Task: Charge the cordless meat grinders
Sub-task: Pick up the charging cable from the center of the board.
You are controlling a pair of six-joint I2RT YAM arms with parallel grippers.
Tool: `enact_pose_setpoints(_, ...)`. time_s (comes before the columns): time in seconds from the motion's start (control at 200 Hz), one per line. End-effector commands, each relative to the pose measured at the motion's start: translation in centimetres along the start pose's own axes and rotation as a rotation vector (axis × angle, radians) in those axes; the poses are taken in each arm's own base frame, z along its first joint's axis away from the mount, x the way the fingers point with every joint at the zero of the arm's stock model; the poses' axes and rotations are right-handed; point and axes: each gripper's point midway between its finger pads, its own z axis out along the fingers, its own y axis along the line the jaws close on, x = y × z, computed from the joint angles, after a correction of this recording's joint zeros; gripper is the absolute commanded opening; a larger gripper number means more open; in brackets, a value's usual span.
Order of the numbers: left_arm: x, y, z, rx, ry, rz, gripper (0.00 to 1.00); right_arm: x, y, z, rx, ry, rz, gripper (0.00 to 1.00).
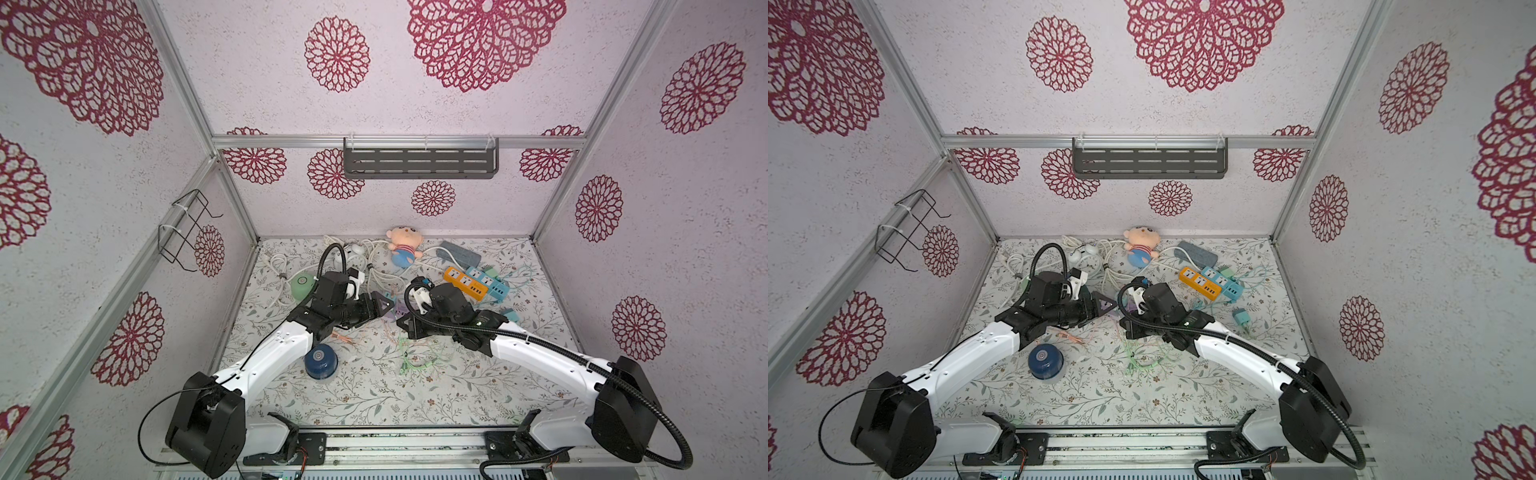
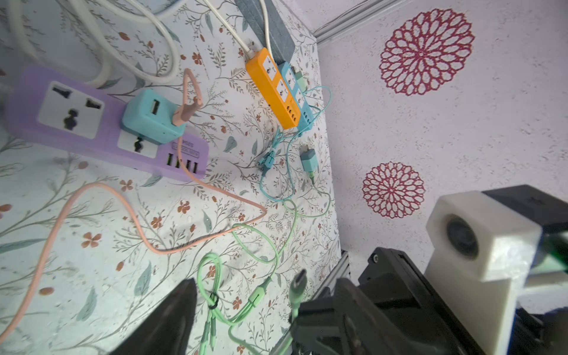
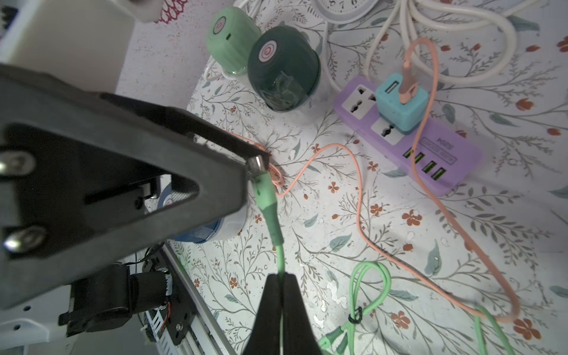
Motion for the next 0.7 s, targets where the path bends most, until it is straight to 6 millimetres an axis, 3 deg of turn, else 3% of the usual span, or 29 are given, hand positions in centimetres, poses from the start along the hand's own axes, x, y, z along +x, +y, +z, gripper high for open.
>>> enact_pose_setpoints(0.0,-1.1,-2.3,0.0,0.088,-0.023,0.021,0.68,-0.6,1.9,-1.0,-0.091,-0.016,-0.042,0.0)
enact_pose_setpoints(0.24,-1.1,-2.3,0.1,0.092,-0.019,0.018,0.56,-0.6,2.4,-0.8,-0.135,-0.008,-0.042,0.0)
enact_pose_setpoints(0.44,-0.8,-2.3,0.2,0.093,-0.007,0.019,0.4,-0.7,2.6,-0.7,-0.15,-0.002,-0.042,0.0)
enact_pose_setpoints(0.69,-0.6,-3.5,0.2,0.146,0.008,0.041,0.09,-1.1,2.6,-0.7,-0.163,-0.008,-0.037,0.0)
